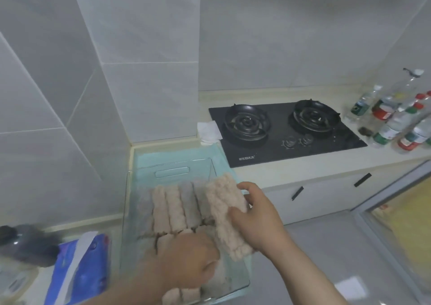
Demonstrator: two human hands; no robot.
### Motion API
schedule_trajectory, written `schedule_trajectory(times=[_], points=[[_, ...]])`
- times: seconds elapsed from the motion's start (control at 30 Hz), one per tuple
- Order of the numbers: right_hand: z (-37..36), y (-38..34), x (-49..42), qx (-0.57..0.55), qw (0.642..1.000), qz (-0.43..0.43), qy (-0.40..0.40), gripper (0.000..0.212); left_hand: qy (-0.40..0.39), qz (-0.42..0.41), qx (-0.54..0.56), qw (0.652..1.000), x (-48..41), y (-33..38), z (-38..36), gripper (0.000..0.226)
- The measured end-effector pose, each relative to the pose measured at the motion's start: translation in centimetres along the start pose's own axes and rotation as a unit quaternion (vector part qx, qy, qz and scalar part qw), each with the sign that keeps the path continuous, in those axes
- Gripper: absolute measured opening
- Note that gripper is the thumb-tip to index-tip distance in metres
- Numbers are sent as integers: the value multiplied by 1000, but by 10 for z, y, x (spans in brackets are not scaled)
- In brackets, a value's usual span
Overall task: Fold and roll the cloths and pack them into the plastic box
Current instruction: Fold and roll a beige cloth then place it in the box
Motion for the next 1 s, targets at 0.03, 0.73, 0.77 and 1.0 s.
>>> schedule_trajectory(times=[0.03,0.73,0.77,1.0], points=[[-3,1,3,17,1000,5,20,38,-55,-76,-60,994,-4,7,-7,32],[-62,34,28,271,958,85,33,47,-208,-159,-149,954,-5,-16,-15,55],[-67,40,24,297,951,80,23,45,-208,-153,-145,955,-4,-17,-12,56],[-105,84,2,439,898,22,19,83,-231,-136,-96,958,4,-18,-10,51]])
Point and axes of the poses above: each hand's wrist, its own x-axis away from the middle knuckle, its own z-axis out of the back of the hand, y = z × x, the point moved 2 cm from there along -x, towards the middle knuckle, and after that the axes turned 14 degrees about -x, right-handed, at the moved point
